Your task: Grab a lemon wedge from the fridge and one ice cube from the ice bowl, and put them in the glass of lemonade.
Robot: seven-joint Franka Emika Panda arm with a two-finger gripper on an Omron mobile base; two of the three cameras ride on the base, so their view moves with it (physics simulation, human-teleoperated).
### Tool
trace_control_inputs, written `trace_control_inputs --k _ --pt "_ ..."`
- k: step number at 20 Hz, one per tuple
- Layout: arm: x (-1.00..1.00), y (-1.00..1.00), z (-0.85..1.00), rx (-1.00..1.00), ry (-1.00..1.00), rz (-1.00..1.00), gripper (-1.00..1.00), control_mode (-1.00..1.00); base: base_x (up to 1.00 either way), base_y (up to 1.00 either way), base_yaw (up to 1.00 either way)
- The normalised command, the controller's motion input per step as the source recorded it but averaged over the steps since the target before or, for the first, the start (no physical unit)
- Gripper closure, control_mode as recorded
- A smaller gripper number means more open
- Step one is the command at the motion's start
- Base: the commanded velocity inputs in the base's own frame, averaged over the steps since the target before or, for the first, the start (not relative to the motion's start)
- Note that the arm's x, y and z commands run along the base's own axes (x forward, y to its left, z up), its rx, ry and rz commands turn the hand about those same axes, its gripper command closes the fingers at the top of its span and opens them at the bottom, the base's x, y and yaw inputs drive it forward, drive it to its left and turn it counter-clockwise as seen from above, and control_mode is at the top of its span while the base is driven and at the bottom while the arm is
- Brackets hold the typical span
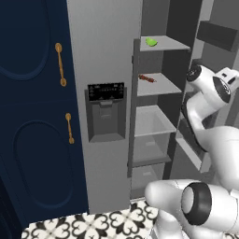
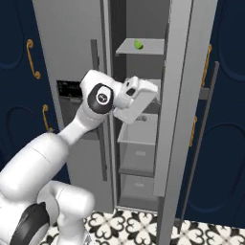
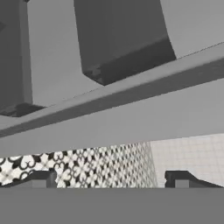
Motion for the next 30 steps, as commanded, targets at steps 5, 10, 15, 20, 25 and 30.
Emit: trace_control_inputs --k 5,10,15,20,25,30 --pt "-0.35 1.0 0.08 0.2 -0.19 -0.05 -1.0 -1.0 0.0 0.0 0.0" --pt "-0.01 0.85 -0.6 0.79 -0.15 -0.01 -1.0 -1.0 0.0 0.0 0.0" --pt "0.0 0.71 -0.79 0.88 -0.07 0.0 -1.0 -1.0 0.0 0.0 0.0" --pt "-0.55 0.49 -0.16 0.52 -0.09 0.05 -1.0 -1.0 0.0 0.0 0.0" --pt "-1.0 0.26 0.8 0.01 -0.19 0.1 -1.0 -1.0 0.0 0.0 0.0" --pt "-0.98 0.39 0.54 -0.15 -0.03 0.01 -1.0 -1.0 0.0 0.0 0.0"
